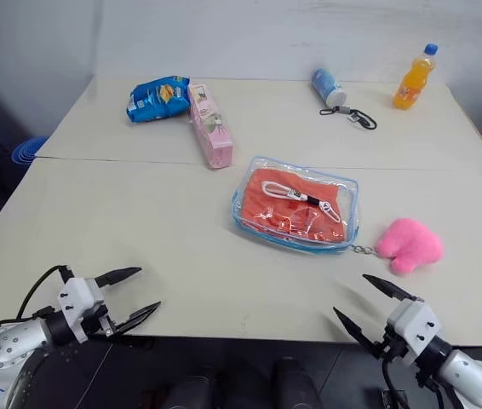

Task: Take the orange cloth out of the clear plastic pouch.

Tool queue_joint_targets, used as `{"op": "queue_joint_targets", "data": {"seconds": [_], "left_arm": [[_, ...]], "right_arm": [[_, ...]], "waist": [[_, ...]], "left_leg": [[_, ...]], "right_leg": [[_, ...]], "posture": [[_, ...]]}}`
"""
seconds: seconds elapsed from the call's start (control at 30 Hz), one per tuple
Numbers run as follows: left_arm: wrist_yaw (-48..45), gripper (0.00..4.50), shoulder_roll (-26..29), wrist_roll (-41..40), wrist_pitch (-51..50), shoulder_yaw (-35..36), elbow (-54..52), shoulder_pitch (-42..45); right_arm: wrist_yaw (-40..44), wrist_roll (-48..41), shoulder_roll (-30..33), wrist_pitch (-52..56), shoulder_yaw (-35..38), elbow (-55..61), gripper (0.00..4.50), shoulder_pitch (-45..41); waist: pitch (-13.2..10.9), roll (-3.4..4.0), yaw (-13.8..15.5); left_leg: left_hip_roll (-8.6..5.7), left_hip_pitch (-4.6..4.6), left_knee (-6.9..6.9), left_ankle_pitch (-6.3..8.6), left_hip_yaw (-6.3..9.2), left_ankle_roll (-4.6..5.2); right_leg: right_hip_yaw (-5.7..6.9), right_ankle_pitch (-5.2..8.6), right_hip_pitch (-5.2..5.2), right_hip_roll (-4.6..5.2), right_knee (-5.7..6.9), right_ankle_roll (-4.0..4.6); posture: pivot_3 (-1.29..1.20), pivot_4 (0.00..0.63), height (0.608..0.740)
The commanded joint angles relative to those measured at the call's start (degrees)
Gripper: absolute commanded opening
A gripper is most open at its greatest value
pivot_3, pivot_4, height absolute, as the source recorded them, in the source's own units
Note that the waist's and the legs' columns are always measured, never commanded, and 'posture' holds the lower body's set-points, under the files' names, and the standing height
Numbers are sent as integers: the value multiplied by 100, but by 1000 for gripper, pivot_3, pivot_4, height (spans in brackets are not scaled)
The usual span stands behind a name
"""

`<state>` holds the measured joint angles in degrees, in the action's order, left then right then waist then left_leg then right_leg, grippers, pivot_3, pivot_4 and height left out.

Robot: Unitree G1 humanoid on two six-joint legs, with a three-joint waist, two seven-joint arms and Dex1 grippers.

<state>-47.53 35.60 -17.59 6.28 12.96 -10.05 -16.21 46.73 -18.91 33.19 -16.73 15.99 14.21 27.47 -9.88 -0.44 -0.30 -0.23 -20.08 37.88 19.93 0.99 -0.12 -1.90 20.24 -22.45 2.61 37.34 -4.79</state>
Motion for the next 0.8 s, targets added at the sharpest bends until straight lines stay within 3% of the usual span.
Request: {"op": "queue_joint_targets", "data": {"seconds": [0.03,0.53,0.8], "left_arm": [[-48,4469,44,-18,10,49,-36,-43],[-409,4469,60,-548,-396,35,-309,-76],[-623,4469,148,-1170,-1204,25,-639,14]], "right_arm": [[17,20,16,-33,20,-2,4500,-16],[11,31,-30,45,-64,37,4500,-235],[13,-30,-53,22,-155,35,4500,-359]], "waist": [[0,0,1],[0,0,0],[0,1,-6]], "left_leg": [[0,0,0,0,0,0],[0,0,0,0,0,0],[0,1,0,0,1,0]], "right_leg": [[0,0,0,0,0,0],[0,0,0,0,0,0],[1,0,0,0,3,0]], "posture": [[0,150,740],[0,150,740],[0,150,740]]}}
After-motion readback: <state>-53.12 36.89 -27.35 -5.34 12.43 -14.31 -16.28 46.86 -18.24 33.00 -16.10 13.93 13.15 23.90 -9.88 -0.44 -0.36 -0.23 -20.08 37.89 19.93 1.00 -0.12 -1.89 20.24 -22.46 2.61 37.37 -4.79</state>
